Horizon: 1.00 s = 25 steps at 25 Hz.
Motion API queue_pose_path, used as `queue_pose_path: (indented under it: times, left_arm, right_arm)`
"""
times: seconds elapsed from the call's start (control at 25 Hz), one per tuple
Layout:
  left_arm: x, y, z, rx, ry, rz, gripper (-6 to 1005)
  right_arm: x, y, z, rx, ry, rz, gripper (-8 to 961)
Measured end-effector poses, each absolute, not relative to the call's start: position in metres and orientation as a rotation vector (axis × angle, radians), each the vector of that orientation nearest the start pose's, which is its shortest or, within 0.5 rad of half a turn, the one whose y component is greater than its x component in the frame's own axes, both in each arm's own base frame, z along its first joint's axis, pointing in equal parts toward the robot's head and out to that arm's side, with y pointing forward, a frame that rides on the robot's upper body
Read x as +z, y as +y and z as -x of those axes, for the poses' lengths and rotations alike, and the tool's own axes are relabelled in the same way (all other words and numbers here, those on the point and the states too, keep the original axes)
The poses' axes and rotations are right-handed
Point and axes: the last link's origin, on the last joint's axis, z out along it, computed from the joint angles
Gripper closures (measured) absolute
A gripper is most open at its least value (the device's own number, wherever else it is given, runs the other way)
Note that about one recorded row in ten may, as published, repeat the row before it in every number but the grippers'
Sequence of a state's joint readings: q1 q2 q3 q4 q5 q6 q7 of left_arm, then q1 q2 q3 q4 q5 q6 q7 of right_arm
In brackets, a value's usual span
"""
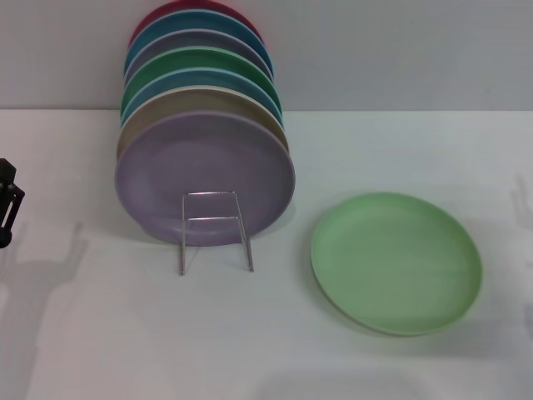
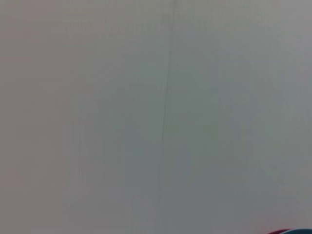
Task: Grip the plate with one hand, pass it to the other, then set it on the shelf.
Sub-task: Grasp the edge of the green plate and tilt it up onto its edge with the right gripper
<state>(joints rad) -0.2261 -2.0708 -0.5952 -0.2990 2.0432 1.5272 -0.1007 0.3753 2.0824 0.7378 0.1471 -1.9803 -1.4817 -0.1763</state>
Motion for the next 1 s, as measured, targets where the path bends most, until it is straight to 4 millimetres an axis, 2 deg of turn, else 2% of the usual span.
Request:
queue_pose_path:
  times: [0.68,1.0]
  left_arm:
    - [0.000,0.257,0.325,-0.897,-0.442,1.403,170]
    - [0.001,0.257,0.327,-0.888,-0.440,1.404,169]
  right_arm:
    - [0.032,0.308,-0.324,0.518,0.106,1.320,388]
    - [0.032,0.308,-0.316,0.391,-0.029,1.287,388]
